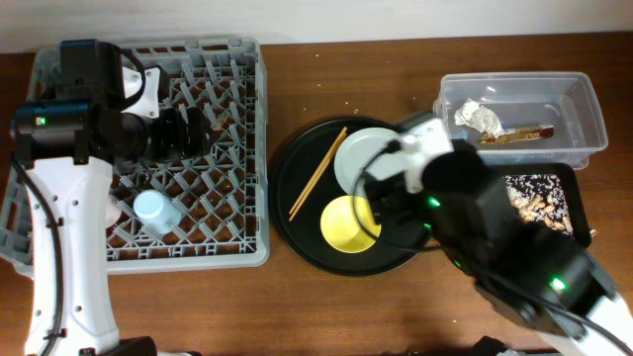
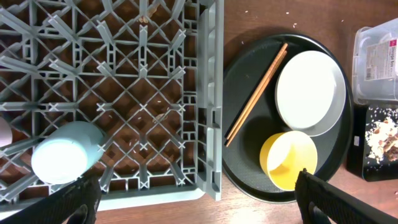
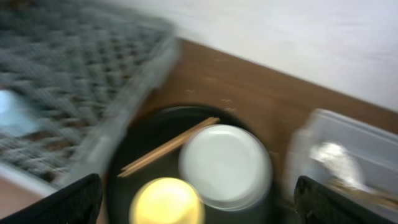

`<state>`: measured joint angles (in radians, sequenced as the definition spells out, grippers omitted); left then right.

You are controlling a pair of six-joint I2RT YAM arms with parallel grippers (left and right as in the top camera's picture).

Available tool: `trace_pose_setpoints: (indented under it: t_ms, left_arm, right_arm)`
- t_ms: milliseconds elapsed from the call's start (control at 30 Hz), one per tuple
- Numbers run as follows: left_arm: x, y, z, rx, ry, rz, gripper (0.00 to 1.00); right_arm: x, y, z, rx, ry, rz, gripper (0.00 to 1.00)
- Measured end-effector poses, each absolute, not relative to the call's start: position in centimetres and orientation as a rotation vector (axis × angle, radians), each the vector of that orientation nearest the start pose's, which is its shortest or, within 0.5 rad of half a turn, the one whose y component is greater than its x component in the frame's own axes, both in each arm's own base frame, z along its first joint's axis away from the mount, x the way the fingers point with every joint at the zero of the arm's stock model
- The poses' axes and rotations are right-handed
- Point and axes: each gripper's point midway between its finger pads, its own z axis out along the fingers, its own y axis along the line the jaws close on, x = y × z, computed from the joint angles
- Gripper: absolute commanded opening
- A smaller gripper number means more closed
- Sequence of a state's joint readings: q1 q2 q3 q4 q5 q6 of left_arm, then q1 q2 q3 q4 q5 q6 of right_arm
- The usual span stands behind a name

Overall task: Sort waste into correct bins and load items into the dishwasher rack
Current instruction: 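Set the empty yellow bowl back on the round tray and retract right arm, then grasp the yellow bowl with the left gripper and place it in the rack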

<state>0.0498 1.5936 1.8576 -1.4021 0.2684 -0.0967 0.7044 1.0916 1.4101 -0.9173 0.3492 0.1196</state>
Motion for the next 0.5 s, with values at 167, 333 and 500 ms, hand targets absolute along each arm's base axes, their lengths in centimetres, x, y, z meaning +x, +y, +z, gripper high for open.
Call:
trace_pose_setpoints:
  t_ms: [167, 333, 500]
  left_arm:
    - [34.9, -2.8, 28.2, -0.117, 2.69, -0.378, 0.99]
    - [35.0, -2.8, 28.2, -0.117, 2.687, -0.377, 0.99]
    - [35.0, -2.8, 28.1, -0.117, 2.69, -0.378, 0.99]
  right_arm:
    - [22.4, 6.5, 36.8, -0.26, 2.03, -0.062, 0.98]
    - [23.1, 1.6, 27.5, 0.028, 1.926, 0.047, 0.99]
    - [24.0, 2.5, 16.3, 0.005, 1.725, 0.148, 0.98]
